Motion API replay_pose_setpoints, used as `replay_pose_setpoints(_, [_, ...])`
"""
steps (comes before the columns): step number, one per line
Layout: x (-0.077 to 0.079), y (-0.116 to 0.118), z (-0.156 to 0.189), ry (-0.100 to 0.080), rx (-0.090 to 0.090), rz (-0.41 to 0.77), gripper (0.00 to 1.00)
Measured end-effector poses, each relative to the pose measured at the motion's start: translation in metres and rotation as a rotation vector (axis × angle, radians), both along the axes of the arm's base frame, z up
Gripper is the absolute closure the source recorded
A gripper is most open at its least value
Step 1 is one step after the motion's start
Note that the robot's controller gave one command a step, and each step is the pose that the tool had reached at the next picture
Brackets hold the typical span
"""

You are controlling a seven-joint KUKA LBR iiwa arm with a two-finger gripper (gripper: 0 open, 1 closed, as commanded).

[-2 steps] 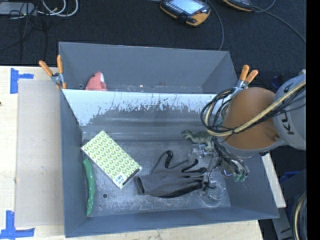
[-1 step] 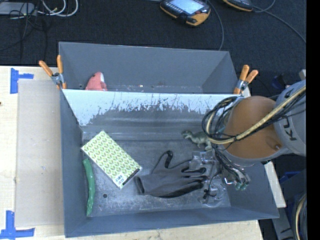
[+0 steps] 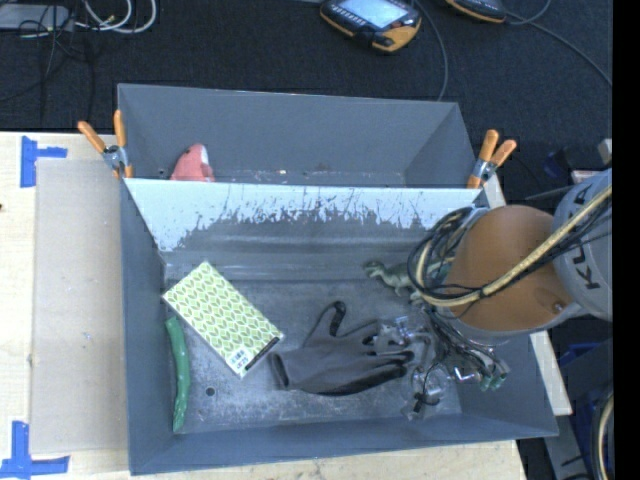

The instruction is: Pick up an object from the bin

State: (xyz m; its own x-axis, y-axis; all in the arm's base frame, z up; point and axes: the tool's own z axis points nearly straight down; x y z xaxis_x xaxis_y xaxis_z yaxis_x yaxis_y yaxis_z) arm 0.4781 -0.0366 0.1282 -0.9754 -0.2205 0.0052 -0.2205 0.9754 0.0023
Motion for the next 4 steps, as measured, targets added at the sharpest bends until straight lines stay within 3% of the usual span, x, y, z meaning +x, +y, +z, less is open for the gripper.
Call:
replay_pose_setpoints(1, [0.0022, -0.0112, -0.0577, -0.015, 0.001, 0.063, 0.0])
replay_pose_setpoints(2, [-0.0019, -0.0189, -0.058, -0.003, 0.002, 0.17, 1.0])
replay_pose_setpoints(4, [-0.002, -0.0186, -0.0557, -0.003, 0.002, 0.17, 1.0])
